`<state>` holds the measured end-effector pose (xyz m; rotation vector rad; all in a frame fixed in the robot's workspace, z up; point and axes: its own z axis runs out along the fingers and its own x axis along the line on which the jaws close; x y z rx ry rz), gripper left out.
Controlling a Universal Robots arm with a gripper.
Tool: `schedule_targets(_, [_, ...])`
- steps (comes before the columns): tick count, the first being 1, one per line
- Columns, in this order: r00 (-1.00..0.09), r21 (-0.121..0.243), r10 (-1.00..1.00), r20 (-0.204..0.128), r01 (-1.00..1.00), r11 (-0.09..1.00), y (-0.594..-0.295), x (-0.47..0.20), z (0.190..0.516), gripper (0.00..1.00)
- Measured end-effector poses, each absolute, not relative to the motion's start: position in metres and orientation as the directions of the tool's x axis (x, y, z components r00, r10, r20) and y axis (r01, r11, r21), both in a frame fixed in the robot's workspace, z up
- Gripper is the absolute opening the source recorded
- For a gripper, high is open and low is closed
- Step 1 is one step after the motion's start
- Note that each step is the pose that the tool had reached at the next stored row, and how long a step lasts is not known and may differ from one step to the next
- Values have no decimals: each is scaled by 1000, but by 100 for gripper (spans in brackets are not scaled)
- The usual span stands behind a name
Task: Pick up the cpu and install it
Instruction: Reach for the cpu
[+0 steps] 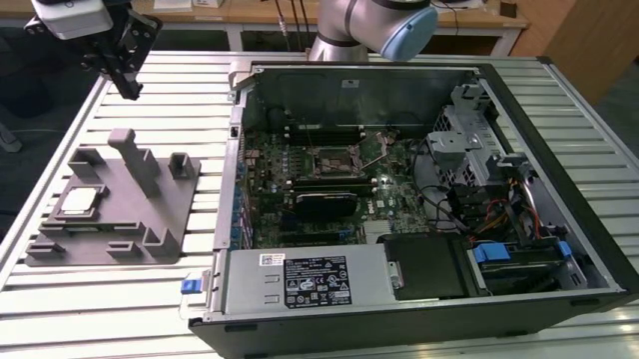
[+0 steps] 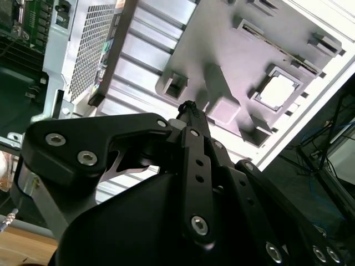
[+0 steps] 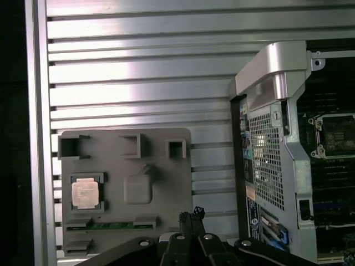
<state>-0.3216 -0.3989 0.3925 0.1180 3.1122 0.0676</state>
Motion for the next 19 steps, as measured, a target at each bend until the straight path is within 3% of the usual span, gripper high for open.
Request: schedule_targets(19, [-997, 44, 76, -26, 75, 996, -399, -367, 392, 11])
